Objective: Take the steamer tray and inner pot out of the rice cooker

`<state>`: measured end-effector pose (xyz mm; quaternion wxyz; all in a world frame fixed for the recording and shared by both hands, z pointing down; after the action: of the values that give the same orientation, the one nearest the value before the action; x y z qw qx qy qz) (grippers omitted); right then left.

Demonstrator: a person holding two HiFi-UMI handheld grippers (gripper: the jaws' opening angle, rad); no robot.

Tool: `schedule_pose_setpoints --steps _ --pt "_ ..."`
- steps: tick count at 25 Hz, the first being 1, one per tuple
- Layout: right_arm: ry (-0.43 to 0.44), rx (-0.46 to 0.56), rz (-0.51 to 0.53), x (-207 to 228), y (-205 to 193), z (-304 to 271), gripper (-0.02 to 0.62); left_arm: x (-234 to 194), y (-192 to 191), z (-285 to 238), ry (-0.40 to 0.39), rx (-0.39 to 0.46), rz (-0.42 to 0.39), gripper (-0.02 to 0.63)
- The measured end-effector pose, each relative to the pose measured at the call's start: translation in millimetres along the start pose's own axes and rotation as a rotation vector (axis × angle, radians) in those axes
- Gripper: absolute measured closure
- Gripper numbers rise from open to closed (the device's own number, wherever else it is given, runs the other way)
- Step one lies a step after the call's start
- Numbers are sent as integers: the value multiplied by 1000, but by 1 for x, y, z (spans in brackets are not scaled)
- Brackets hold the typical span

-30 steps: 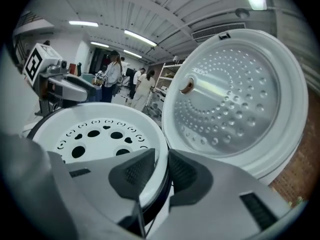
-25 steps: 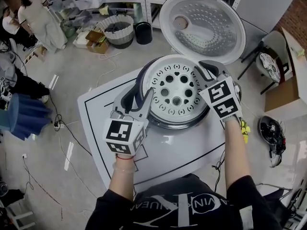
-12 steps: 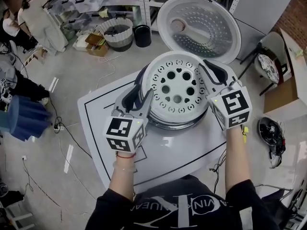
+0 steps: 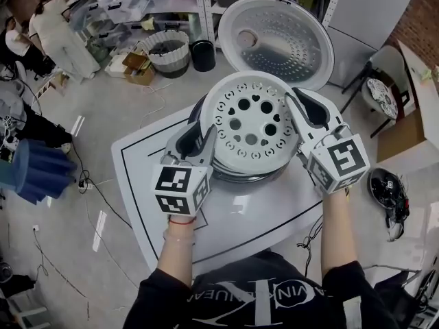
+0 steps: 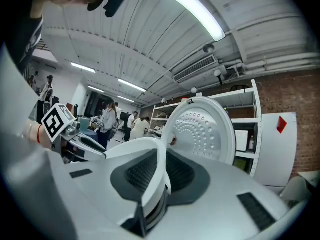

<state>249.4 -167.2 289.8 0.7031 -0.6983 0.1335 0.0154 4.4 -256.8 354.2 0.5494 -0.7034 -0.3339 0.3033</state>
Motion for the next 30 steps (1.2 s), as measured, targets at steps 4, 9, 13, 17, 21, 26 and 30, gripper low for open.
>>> schedule_pose_setpoints --steps 4,9,13,17,21,26,30 --pt "28 32 -68 10 6 12 546 9 11 0 34 44 42 511" --pt "23 97 -74 7 16 28 552 18 16 8 51 97 65 523" --pt "37 148 -65 3 25 39 557 27 19 17 82 128 69 529" --pt "52 171 -64 -8 36 38 557 22 26 34 108 171 74 534" --pt "88 204 -68 -12 44 45 557 31 30 52 156 212 80 538" --pt "154 232 -70 -24 57 45 557 34 37 78 241 237 84 541" --pt "214 253 -76 -44 65 41 557 30 35 107 308 257 95 545"
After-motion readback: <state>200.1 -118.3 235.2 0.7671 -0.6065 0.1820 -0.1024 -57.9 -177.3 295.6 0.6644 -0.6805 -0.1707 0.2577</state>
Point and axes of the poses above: the fingertips, and each gripper's own axes: z backward along the fingers, x to its right, y out of its top, the point moved 9 cm from there along z, backward along the fingers, and after that the axes turned 1 degree about x, right-handed, at the moved point
